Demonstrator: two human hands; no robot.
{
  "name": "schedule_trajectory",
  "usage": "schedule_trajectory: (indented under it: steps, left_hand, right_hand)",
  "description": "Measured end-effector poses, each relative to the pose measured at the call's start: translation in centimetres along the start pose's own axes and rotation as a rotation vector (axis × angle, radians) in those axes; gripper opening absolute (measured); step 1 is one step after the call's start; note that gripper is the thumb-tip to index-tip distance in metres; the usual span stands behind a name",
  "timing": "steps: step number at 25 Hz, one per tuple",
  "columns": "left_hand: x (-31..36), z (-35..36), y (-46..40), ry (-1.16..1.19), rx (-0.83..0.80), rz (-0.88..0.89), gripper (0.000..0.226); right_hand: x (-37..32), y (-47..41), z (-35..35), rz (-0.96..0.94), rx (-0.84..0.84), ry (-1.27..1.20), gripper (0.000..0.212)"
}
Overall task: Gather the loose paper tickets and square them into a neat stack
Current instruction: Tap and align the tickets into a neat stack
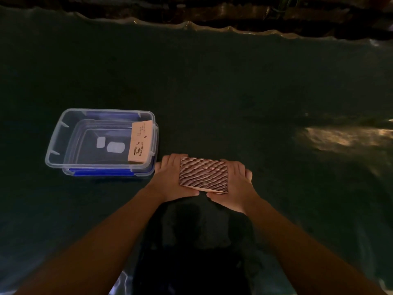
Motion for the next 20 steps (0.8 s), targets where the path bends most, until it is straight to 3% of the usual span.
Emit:
schedule_trajectory:
  steps: [6, 10, 14, 16, 18, 20]
  left_hand:
    - [0.0, 0.7, -0.2, -0.033, 0.027, -0.039, 0.120]
    - [-0.3, 0.0, 0.4, 0.146, -0.013, -0.046, 0.112]
    - [-0.1, -1.7, 2.7, 0.580, -0.140, -0.028, 0.098]
    - [-0.1, -2.8, 3.7, 0.800, -0.203, -0.045, 0.088]
    - [0.1, -4.1, 4.5, 1.031, -0.232, -0.048, 0.090]
    - [0.4, -5.0, 5.1, 1.316, -0.271, -0.041, 0.094]
  right_hand:
    - [0.6, -0.1, 0.4, 0.033, -0.020, 0.004, 0.101]
    - [0.2, 0.0, -1.0, 0.058, 0.004, -0.126, 0.097]
    - [-1.2, 1.1, -2.0, 0.091, 0.050, -0.445, 0.086]
    - [-2.3, 1.5, -1.9, 0.111, 0.057, -0.673, 0.090]
    - [-4.2, 1.5, -1.7, 0.103, 0.049, -0.952, 0.096]
    - [-7.2, 1.7, -2.1, 0.111, 0.015, -1.142, 0.087]
Point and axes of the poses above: each hand's wrist, its own y-axis away from the middle knuckle, its own z-axis out of the palm, x = y × z, the point moved 10 cm from there along -y, towards the middle knuckle, and after that the axes turned 9 degrees about -z, right-handed, at the moved point
